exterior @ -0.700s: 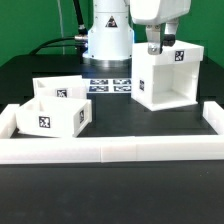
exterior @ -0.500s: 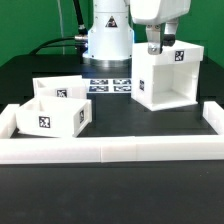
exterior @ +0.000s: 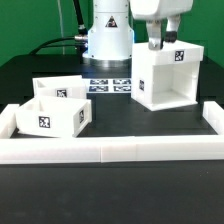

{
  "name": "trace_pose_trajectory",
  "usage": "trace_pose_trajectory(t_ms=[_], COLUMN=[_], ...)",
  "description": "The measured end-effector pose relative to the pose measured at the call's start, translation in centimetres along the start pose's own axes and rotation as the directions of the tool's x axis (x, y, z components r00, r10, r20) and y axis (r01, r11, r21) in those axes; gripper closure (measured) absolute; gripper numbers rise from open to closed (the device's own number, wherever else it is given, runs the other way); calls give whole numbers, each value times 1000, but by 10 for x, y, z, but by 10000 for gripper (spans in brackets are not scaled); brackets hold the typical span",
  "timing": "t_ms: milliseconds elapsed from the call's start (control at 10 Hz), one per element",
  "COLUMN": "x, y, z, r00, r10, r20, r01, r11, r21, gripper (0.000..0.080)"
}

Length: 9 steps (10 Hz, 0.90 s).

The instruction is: Assemble drawer

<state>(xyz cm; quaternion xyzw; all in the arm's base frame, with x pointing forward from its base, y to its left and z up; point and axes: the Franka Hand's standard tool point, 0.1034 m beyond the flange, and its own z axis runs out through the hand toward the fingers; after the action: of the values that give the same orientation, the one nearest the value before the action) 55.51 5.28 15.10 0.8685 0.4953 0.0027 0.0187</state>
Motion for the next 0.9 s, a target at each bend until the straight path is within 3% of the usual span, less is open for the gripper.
trace_pose_trajectory(t_ms=[200,700,800,900], x=[-8,-7,-6,-5], y=[-19,-22,-24,-36], z=[6,7,7,8], r00=[999,927,876,800], r10=[32,375,482,599], r20=[11,14,17,28], r01=[-32,-376,-482,-600], r11=[999,926,876,800], r21=[18,25,24,25], gripper=[150,150,150,150])
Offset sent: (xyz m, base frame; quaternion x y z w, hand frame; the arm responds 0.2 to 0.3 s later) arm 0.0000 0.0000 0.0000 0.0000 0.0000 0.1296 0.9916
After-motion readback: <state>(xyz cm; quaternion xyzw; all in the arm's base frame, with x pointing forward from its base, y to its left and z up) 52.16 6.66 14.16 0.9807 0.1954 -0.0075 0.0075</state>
